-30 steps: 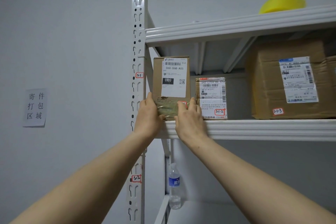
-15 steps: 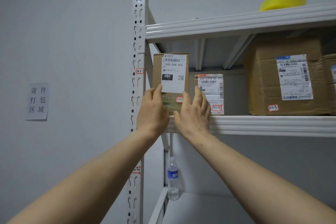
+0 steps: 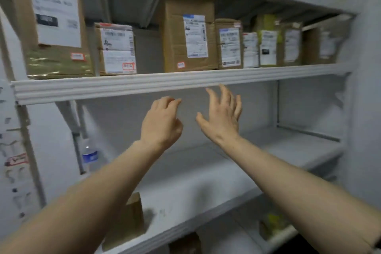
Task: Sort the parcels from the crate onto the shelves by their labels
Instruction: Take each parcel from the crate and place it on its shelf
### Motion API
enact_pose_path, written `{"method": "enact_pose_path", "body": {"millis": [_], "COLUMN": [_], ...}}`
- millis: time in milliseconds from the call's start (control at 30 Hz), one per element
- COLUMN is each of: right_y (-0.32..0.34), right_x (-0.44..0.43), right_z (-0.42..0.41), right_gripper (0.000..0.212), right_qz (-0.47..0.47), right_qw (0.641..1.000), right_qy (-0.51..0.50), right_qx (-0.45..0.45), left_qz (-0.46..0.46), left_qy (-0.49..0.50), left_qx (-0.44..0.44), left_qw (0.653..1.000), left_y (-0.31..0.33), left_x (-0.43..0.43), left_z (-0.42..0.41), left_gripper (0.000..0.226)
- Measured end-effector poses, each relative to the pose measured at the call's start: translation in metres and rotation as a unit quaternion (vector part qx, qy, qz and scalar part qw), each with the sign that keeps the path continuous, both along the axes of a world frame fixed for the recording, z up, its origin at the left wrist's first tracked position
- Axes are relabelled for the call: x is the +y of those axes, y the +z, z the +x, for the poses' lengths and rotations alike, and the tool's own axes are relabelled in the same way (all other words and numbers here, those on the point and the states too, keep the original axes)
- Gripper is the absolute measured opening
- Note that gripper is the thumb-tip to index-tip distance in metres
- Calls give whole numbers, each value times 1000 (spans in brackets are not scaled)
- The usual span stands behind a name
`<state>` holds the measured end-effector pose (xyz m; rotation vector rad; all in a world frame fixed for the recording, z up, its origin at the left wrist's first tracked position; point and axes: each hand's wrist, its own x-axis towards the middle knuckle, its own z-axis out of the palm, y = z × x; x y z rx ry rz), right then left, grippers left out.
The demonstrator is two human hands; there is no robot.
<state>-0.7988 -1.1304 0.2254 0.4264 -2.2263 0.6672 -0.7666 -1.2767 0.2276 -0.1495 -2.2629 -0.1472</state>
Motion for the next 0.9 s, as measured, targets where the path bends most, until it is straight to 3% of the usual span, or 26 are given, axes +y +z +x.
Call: {"method": "enact_pose_path", "body": {"millis": [233, 433, 667, 900], "right_y": [-103, -165, -203, -234], "right_x": [180, 352, 530, 668], "right_z": [68, 200, 398, 615], "right_gripper": [60, 51, 50, 46], "right_qz": [22, -46, -144, -254], "right_qw": [958, 885, 792, 659], "right_qy": [-215, -379, -531, -652], "right_qx": [-190, -267, -266, -276], "left_qz": [-41, -107, -176, -232], "left_qy": [-143, -288, -448, -586], "left_qx": [-205, -270, -294, -310], "left_qw": [967, 913, 826, 712], "left_y": [-89, -141, -179, -211], "left_x": [150, 334, 578, 778], "left_z": [-9, 42, 193, 382], "left_gripper": [55, 58, 59, 59]}}
